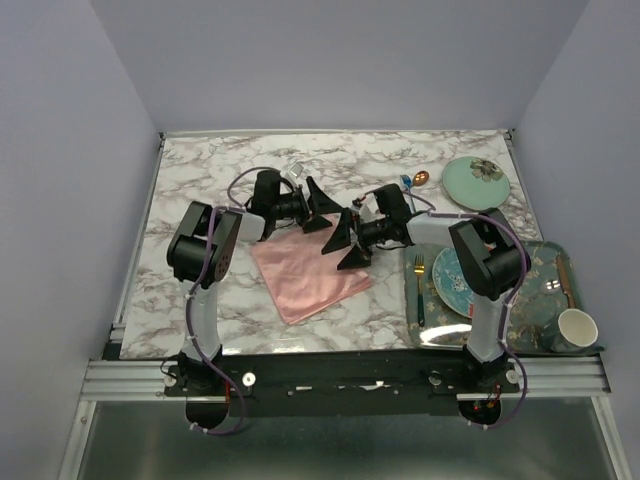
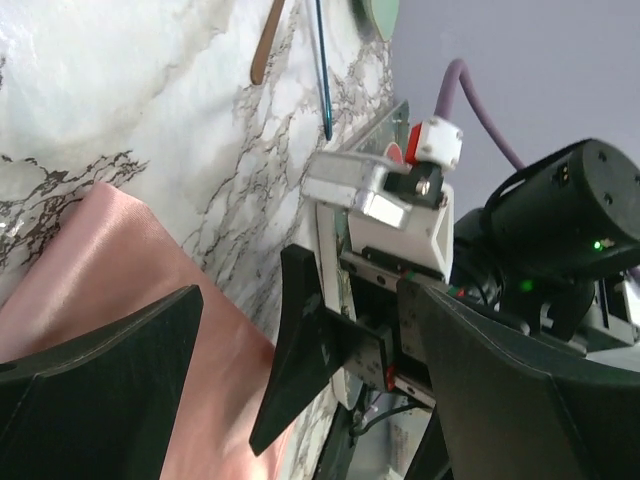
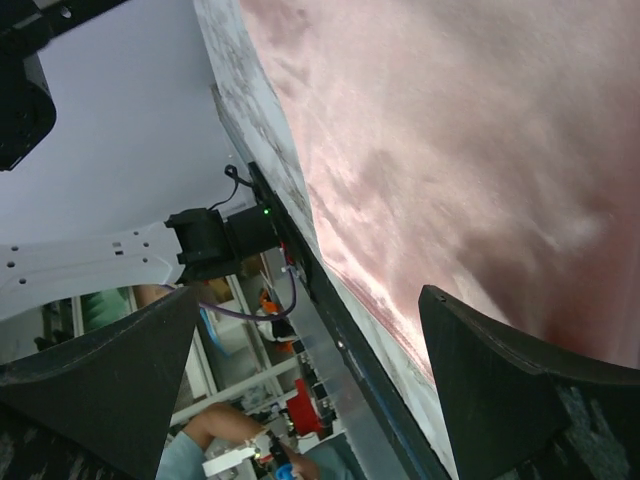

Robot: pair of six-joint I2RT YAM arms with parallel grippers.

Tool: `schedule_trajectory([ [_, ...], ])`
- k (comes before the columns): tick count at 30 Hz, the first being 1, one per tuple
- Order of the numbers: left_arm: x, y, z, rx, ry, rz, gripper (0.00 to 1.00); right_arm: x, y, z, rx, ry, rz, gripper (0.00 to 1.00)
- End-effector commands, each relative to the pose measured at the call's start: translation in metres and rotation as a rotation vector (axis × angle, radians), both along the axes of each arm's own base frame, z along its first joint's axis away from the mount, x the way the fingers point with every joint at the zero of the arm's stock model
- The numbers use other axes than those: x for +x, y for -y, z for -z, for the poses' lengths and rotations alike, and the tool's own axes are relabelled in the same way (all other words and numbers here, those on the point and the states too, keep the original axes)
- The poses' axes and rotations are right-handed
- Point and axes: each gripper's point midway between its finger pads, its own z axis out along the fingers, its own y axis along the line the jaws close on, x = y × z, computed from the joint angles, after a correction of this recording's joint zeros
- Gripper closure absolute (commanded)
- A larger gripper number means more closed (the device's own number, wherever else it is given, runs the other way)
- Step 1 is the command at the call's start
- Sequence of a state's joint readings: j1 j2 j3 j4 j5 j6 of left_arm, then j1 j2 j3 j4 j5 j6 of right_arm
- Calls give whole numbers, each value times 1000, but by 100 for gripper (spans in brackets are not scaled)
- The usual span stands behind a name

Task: Fold the napkin into a case and place the utensils inside
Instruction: Smooth out the square-folded napkin at the center of the board.

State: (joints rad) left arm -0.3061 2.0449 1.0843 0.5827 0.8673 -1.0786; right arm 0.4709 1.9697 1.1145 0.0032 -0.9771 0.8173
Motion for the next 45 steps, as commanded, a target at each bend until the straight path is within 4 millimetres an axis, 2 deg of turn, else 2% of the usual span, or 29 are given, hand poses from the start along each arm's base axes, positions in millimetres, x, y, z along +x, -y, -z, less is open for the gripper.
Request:
schedule_trajectory([
  [1,21,20,-11,-62,14,-55,1,-8,8,23,-23,-90,44,0],
  [4,25,30,-5,-66,-6,-70,1,-13,11,37,-49,-132,62,0],
  [7,29,36,10,-31,-35,-90,1,-16,14,53,-71,-175,73,0],
  [11,31,24,54,67,-143,-145,1,-22,21,66,-102,-223,97,0],
  [14,30,11,76,113,-185,-172,1,-30,28,69,-112,-255,109,0],
  [20,29,6,92,137,-208,-173,1,-47,39,58,-104,-268,89,0],
  [26,29,7,98,142,-212,-164,1,-69,54,63,-133,-325,79,0],
  [29,30,7,97,141,-203,-160,1,-77,61,67,-142,-340,86,0],
  [31,30,9,93,130,-195,-153,1,-73,59,60,-118,-292,62,0],
  [32,32,11,84,106,-161,-146,1,-69,57,54,-102,-263,53,0],
  [34,30,16,68,59,-150,-129,1,-61,53,34,-59,-176,28,0],
  [35,31,18,49,22,-102,-126,1,-56,51,24,-40,-137,24,0],
  [36,30,20,39,2,-94,-123,1,-53,49,15,-26,-103,20,0],
  [37,26,24,30,-14,-86,-113,1,-49,48,-3,-4,-37,19,0],
  [38,23,27,14,-30,-58,-104,1,-48,47,-10,4,-10,20,0],
  [40,17,32,0,-41,-38,-90,1,-42,47,-27,17,61,35,0],
  [41,12,37,-8,-44,-29,-84,1,-40,47,-30,15,80,45,0],
  [43,6,41,-11,-44,-40,-83,1,-36,49,-27,-7,92,70,0],
  [45,-1,45,-8,-35,-57,-89,1,-33,51,-13,-49,76,96,0],
])
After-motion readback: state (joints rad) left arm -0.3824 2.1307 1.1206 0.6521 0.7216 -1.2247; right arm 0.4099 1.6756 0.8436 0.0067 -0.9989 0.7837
